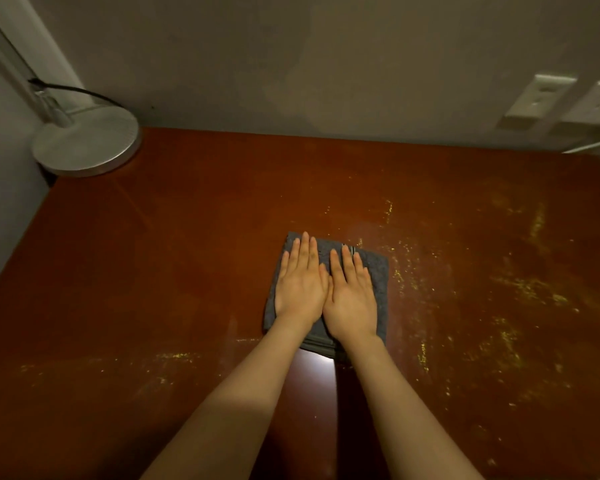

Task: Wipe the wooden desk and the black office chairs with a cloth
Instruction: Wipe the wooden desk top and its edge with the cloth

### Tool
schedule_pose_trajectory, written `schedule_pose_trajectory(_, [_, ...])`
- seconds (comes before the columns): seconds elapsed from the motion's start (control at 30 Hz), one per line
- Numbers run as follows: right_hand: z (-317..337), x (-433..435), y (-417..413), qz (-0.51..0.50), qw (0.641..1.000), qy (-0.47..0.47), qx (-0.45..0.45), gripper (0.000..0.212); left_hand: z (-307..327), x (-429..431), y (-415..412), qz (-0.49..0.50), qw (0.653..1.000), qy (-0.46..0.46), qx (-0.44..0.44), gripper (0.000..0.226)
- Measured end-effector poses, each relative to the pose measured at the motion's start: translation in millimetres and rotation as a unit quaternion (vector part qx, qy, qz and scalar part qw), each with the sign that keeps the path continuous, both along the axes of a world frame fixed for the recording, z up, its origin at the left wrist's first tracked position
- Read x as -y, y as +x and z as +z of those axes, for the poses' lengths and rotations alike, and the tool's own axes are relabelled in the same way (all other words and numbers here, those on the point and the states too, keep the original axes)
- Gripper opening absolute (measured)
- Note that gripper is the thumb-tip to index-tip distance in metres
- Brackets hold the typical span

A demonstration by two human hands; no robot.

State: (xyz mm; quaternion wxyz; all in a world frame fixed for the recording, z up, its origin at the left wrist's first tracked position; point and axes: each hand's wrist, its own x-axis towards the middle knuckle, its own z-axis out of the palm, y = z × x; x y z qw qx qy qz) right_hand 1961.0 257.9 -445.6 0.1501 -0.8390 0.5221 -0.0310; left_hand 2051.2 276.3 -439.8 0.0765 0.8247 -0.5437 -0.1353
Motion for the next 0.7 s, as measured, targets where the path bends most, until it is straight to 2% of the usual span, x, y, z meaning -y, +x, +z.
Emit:
schedule_pose_trajectory(0.1, [2,2,-6,-0.008,1.0,0.013,-0.008,0.051,5,1,-5,-0.015,0.998,0.004,-0.054,0.055])
schedule_pose_trajectory(0.2, [9,2,-4,-0.006,1.0,0.025,-0.011,0.052,16,-10,4,0.027,0.985,-0.045,-0.164,0.056])
schedule_pose_trajectory(0.27, [17,4,-3,-0.022,0.999,0.026,-0.005,0.053,20,-21,12,0.095,0.98,-0.083,-0.154,0.053])
schedule_pose_trajectory(0.33, [24,6,-1,-0.062,0.998,0.019,-0.013,0.055,22,-26,17,0.137,0.976,-0.073,-0.153,0.053])
schedule_pose_trajectory(0.43, [29,5,0,-0.116,0.992,0.009,-0.042,0.058,26,-20,17,0.182,0.96,-0.051,-0.205,0.053])
schedule_pose_trajectory(0.5, [28,4,1,-0.122,0.992,0.005,-0.04,0.053,32,-13,16,0.211,0.944,-0.061,-0.246,0.051])
schedule_pose_trajectory(0.63, [29,5,2,-0.13,0.991,-0.018,-0.027,0.04,48,-17,10,0.19,0.932,-0.111,-0.288,0.041])
schedule_pose_trajectory(0.7, [31,-1,2,-0.162,0.986,-0.024,0.038,0.039,60,-26,7,0.177,0.922,-0.143,-0.313,0.04])
